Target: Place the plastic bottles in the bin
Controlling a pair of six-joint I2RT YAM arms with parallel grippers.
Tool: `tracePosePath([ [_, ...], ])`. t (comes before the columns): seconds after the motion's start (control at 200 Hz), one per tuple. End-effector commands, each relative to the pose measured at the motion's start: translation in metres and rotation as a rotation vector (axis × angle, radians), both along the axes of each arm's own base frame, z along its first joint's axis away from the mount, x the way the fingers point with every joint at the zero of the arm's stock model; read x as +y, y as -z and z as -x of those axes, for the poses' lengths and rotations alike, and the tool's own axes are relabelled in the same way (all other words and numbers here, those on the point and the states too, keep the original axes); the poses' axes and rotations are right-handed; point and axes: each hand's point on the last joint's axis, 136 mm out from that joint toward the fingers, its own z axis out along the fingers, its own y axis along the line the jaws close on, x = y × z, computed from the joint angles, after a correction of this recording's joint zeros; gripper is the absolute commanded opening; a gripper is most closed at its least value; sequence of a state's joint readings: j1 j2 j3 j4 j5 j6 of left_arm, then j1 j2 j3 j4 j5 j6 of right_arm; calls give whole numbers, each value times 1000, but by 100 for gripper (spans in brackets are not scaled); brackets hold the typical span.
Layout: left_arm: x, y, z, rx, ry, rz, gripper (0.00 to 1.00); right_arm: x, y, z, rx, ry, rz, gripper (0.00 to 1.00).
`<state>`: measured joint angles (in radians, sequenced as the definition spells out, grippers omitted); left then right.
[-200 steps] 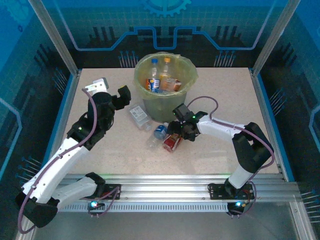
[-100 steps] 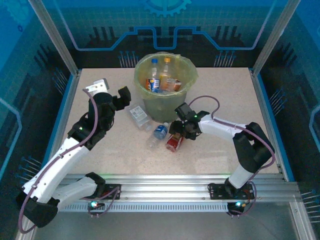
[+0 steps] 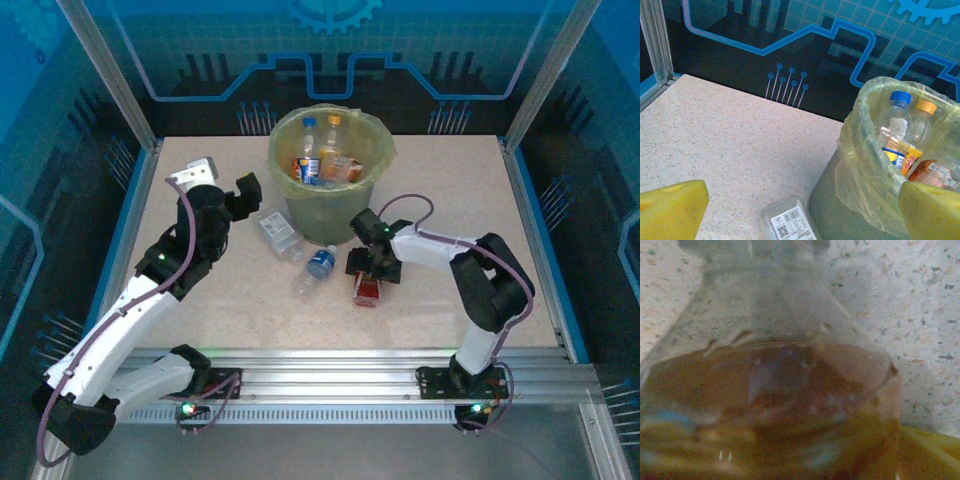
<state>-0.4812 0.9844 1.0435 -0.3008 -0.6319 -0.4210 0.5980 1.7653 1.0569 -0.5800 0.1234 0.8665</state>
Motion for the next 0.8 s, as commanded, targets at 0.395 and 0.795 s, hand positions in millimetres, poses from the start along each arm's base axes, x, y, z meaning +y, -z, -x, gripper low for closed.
tracePosePath([
  [0.395, 4, -1, -1, -11, -20, 26, 99, -4, -39, -4, -61, -70, -7, 53],
  [0.795, 3, 1, -2, -7, -16, 34, 99, -42, -199, -7, -464, -99, 45, 45],
])
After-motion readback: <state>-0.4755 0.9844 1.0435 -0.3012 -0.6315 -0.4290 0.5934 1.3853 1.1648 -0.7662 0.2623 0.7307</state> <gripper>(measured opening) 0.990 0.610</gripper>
